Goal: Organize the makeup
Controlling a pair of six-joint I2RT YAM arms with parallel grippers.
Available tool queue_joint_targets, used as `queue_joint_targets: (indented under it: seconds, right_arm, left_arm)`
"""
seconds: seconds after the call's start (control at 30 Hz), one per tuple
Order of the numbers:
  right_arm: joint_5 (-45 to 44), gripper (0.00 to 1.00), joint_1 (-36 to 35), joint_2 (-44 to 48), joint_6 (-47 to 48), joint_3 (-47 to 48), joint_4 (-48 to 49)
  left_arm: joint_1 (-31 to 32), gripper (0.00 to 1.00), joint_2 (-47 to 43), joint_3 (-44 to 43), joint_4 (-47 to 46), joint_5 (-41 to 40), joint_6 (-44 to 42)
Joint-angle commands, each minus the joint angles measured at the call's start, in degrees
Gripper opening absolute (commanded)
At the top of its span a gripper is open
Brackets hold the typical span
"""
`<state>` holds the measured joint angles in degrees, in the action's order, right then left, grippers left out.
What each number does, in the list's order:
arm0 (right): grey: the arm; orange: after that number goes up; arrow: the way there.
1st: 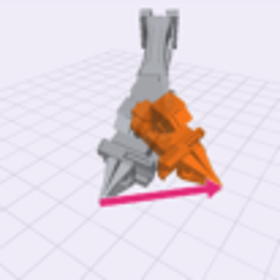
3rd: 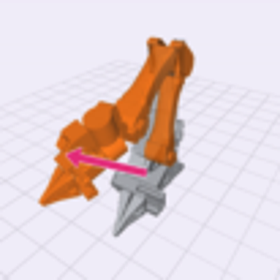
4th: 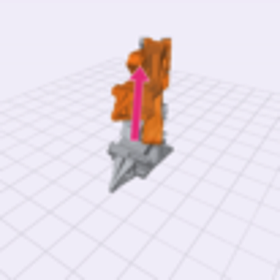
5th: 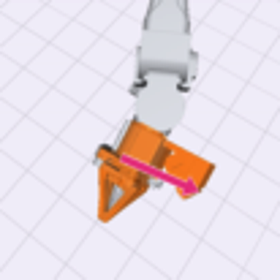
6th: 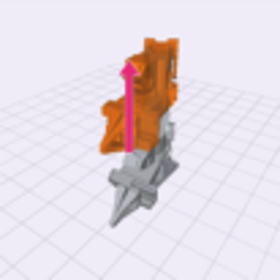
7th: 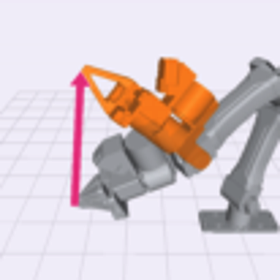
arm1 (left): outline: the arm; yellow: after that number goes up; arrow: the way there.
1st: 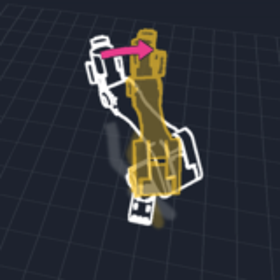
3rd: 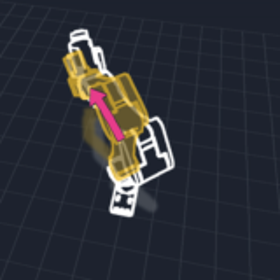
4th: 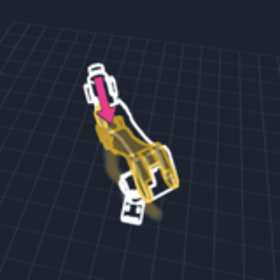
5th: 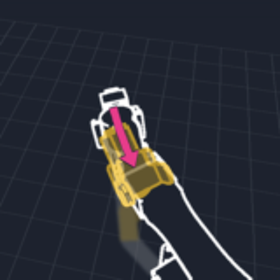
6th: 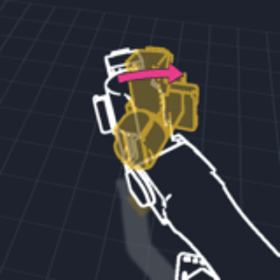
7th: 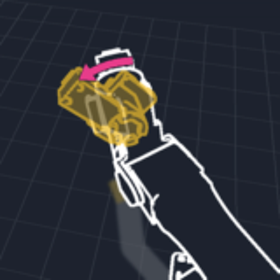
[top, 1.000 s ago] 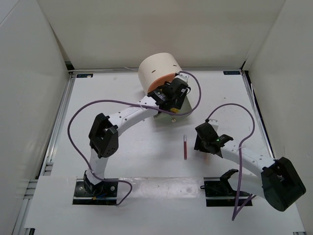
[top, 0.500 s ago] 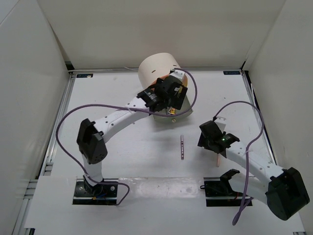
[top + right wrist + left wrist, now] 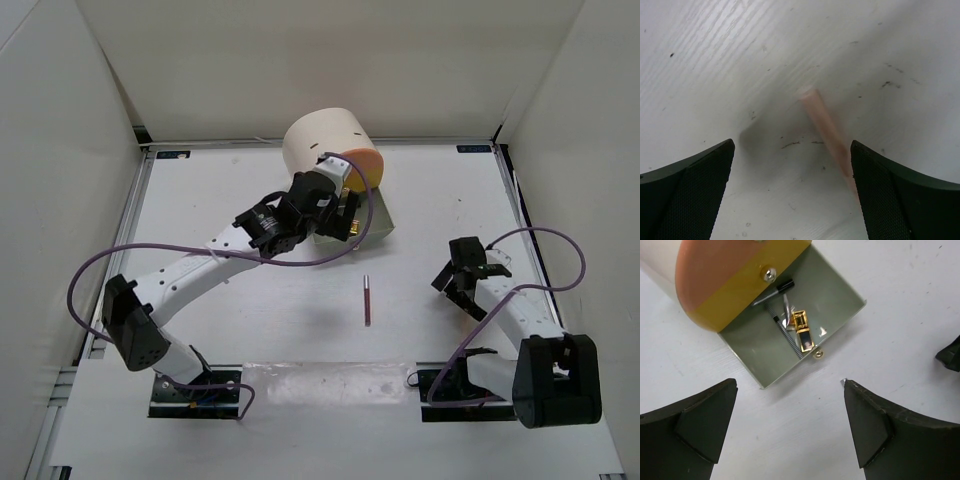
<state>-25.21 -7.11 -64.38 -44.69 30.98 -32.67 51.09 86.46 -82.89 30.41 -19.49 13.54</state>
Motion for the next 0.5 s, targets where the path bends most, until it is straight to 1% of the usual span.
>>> queue_joint_targets:
  seconds: [0.0,0.07,0.1,0.13,0.17,0.23,0.27,0.33,0.43,0.47]
  right_arm:
    - [7.96,0.98,0.08,-1.01,3.89,-1.18,5.24]
    - [9.21,0.94,-0.09,-1.18,4.6,-2.15,5.94]
    - [11.13,0.87,-0.18,-1.01,5.3,-2.5,6.29]
    - [11.67,0.84,-0.27,-1.01,5.4,-3.64,6.65]
    - [12.2,0.76,-0.79,-0.84,5.14,-4.0,6.65]
    - [11.85,0.69,-1.41,-0.14,4.61,-4.87,7.0]
    - [12.2,0.57,-1.15,-0.13,4.61,-5.66,7.35]
    - [12.91,0.46,-0.88,0.4,4.96,-5.93,8.49]
    - [14.31,0.4,-1.32,0.4,5.66,-6.55,9.81]
    - [14.84,0.36,-1.32,0.22,6.01,-6.72,10.16]
  left_arm:
    - [-1.08,0.98,-3.13,1.15,0.52,-0.02,-0.18]
    - [-1.61,0.98,-3.66,1.5,0.88,-0.9,0.17]
    - [-1.87,0.98,-3.84,1.59,0.88,-1.08,0.34]
    - [-2.05,0.98,-4.19,1.85,0.88,-0.91,0.69]
    - [-2.22,0.98,-4.28,2.03,0.7,-0.99,0.87]
    - [-2.49,0.98,-4.72,2.38,0.88,-0.99,1.22]
    - [-2.4,0.98,-5.24,2.73,0.88,-0.82,1.31]
    - [-2.49,0.98,-5.68,3.44,0.88,-0.82,1.92]
    - [-2.57,0.98,-5.6,4.05,1.57,-0.82,3.07]
    - [-2.49,0.98,-5.6,4.4,1.58,-0.73,3.24]
